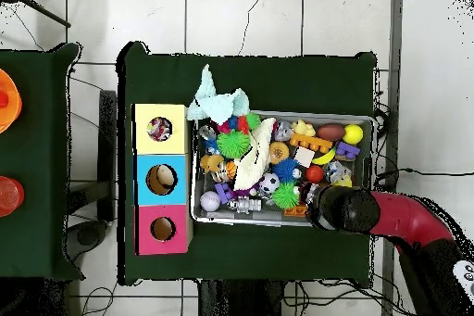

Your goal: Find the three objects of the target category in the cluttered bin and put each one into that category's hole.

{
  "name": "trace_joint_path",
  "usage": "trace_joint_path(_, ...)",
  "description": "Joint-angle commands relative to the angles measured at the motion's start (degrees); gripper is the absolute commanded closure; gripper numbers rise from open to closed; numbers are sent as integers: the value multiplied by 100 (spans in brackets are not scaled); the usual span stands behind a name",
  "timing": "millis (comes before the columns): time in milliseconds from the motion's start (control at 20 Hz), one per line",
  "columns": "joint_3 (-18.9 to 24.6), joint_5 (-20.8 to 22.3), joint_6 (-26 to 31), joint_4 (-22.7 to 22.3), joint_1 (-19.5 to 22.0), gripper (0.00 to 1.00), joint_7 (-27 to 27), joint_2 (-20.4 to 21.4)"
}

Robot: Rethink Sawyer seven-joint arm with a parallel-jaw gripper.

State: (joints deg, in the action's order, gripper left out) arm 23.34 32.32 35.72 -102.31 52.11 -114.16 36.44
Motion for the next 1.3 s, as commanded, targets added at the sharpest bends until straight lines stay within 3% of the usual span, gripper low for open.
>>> trace_joint_path(50,873,217,-1551,-754,872,0,585,-14)
trace_joint_path(400,793,241,-1385,-646,848,0,406,-131)
trace_joint_path(900,430,138,-1173,383,62,0,130,-699)
trace_joint_path(1300,213,-80,-1007,811,-155,0,-21,-1019)
